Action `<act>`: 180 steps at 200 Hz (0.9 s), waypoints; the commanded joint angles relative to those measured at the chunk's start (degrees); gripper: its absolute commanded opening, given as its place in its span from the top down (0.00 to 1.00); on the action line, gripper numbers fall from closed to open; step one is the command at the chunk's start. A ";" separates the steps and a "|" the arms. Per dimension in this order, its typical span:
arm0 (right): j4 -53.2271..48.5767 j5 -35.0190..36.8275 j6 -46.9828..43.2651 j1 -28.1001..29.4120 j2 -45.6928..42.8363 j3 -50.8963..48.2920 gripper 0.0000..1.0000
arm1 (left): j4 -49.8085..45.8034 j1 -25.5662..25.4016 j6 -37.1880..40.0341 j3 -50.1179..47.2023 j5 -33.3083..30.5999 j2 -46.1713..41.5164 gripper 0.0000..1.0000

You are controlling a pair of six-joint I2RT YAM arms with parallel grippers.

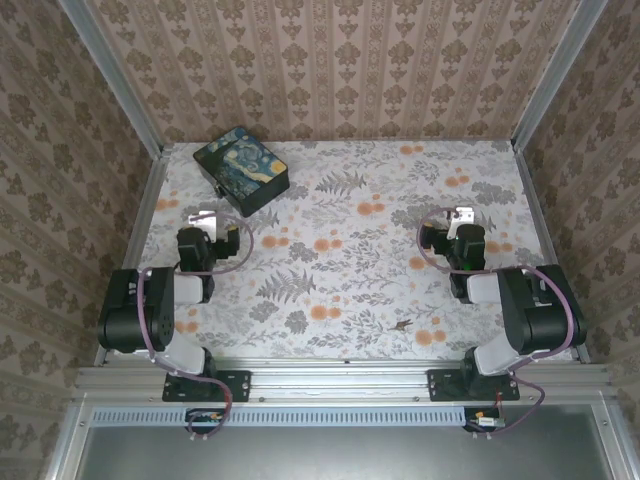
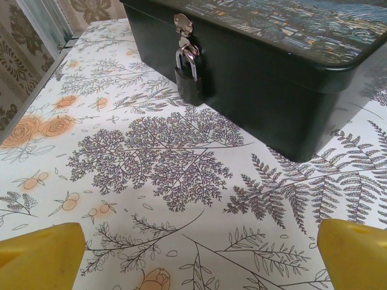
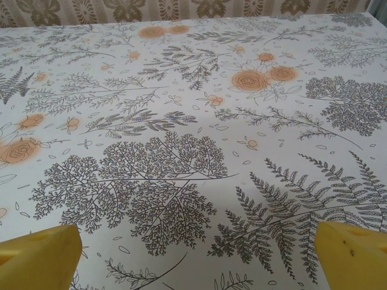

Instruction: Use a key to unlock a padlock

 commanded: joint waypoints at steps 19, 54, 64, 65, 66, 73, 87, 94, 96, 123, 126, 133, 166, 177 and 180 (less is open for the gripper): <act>1.39 0.81 -0.49 0.23 -0.24 1.18 0.00 | 0.23 0.42 0.26 1.16 0.91 -0.51 0.00; 1.39 0.76 -0.51 0.18 -0.25 1.16 0.00 | 0.22 0.42 0.18 1.24 0.91 -0.45 0.00; 1.39 0.81 -0.50 0.24 -0.25 1.16 0.00 | 0.23 0.42 0.18 1.17 0.91 -0.53 0.00; 1.39 0.81 -0.50 0.20 -0.25 1.16 0.00 | 0.23 0.42 0.18 1.12 0.91 -0.49 0.00; 1.34 0.81 -0.50 0.23 -0.25 1.16 0.00 | 0.23 0.42 0.18 1.18 0.95 -0.51 0.00; 1.39 0.77 -0.50 0.18 -0.25 1.16 0.00 | 0.12 0.56 0.10 1.21 0.99 -0.45 0.00; 1.39 0.80 -0.49 0.20 -0.25 1.16 0.00 | 0.15 0.48 0.09 1.25 1.00 -0.49 0.00; 1.38 0.80 -0.46 0.25 -0.24 1.16 0.00 | 0.14 0.53 0.09 1.25 1.02 -0.50 0.00; 1.38 0.79 -0.49 0.26 -0.25 1.16 0.00 | 0.14 0.51 0.09 1.25 1.00 -0.50 0.00; 1.39 0.80 -0.50 0.22 -0.25 1.16 0.00 | 0.14 0.51 0.12 1.24 0.99 -0.52 0.00; 1.39 0.81 -0.50 0.21 -0.25 1.14 0.00 | 0.14 0.51 0.10 1.25 0.99 -0.45 0.00; 1.38 0.81 -0.50 0.25 -0.25 1.16 0.00 | 0.14 0.51 0.08 1.25 1.07 -0.46 0.00; 1.39 0.77 -0.50 0.25 -0.25 1.16 0.00 | -0.01 1.03 -0.33 1.20 1.84 -0.54 0.00; 1.32 0.80 -0.50 0.26 -0.25 1.20 0.00 | 0.06 1.15 -0.35 1.25 1.96 -0.52 0.00; 1.36 0.79 -0.50 0.19 -0.25 1.29 0.00 | 0.07 1.17 -0.43 1.25 2.00 -0.58 0.00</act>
